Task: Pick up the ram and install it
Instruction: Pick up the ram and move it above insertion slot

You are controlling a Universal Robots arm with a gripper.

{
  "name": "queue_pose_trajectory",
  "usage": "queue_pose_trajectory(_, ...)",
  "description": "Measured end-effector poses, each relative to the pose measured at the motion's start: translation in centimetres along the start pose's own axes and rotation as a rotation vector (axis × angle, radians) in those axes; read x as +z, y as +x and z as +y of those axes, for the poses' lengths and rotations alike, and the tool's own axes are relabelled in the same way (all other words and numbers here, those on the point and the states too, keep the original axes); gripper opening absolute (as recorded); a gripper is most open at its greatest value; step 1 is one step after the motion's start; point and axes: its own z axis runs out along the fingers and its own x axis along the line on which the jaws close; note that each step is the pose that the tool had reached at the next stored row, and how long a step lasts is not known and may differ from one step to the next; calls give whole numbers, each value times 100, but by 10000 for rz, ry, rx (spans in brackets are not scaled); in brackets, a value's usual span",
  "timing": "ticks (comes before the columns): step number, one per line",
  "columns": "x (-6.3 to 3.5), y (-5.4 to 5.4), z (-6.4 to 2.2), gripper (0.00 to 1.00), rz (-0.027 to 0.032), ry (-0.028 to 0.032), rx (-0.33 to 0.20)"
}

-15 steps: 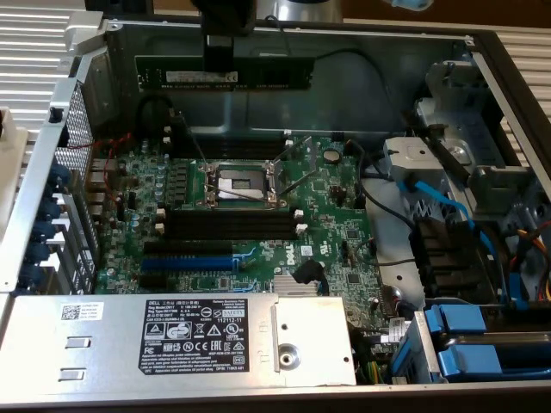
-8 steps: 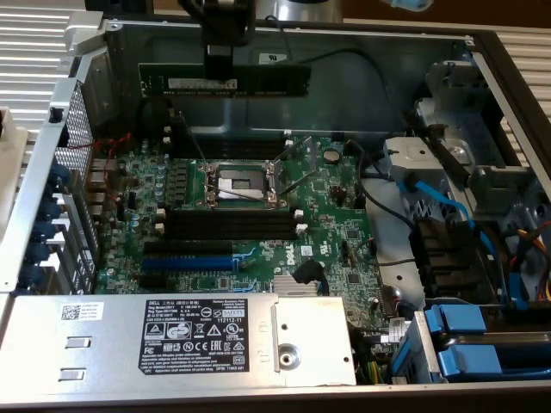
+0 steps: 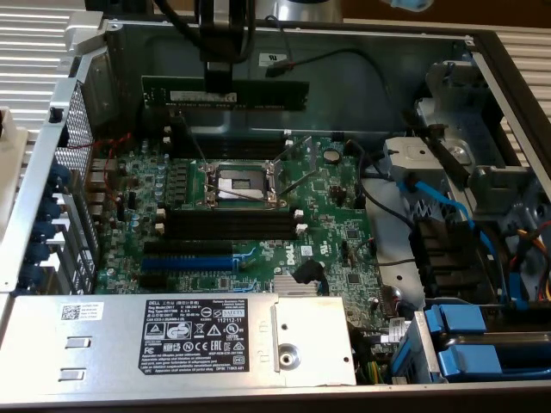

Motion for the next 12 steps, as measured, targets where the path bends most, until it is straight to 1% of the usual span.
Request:
queue_pose_trajectory(6,109,-9,-4,12,-11,2,293)
queue_pose_trajectory(8,144,-37,-5,12,-11,3,332)
queue_pose_trajectory(11,151,-109,-4,12,-11,3,335)
queue_pose_trajectory(12,151,-118,-4,12,-10,3,335)
